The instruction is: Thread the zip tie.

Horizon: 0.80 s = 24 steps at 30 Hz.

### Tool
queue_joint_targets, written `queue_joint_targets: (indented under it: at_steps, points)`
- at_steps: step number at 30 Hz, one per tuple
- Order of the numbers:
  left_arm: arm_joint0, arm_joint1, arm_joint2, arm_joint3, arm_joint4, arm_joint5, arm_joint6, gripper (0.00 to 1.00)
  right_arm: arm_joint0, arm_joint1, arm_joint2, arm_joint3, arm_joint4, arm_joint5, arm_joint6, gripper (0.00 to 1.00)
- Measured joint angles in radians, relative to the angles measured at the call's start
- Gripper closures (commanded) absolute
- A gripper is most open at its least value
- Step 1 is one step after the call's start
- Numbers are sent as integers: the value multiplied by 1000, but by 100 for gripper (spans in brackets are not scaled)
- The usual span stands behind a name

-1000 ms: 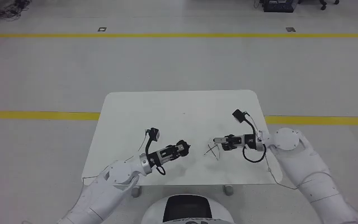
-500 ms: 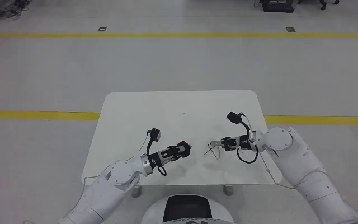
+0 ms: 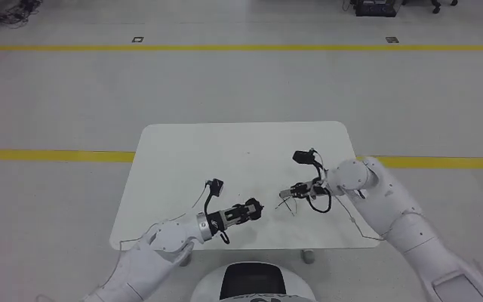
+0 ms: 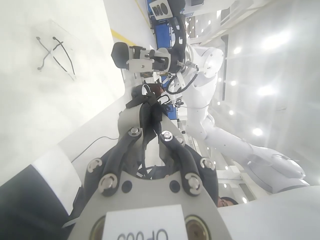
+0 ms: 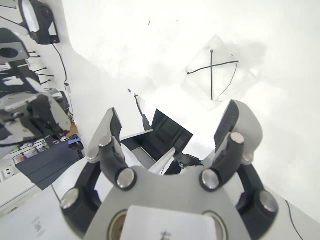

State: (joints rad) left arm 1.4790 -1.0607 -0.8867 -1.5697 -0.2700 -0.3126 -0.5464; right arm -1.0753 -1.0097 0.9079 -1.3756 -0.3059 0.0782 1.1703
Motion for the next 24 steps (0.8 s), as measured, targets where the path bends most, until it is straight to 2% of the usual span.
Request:
queue_joint_targets:
  at_steps: [4,15,18,24]
  points:
    - [-7,-2,9,1,-3,3,0,100,46,-22,-66,54,-25,-6,2,0]
    - [-12,-3,12,4,-6,2,-7,100,45,-22,-75,50,-44,-3,-8,0]
    - [-12,-3,12,3,-6,2,-7,100,65,-31,-116,40,-139,38,-6,0]
    - [-12,-3,12,3,-6,2,-7,100,135,-70,-205,84,-200,43,-3,0]
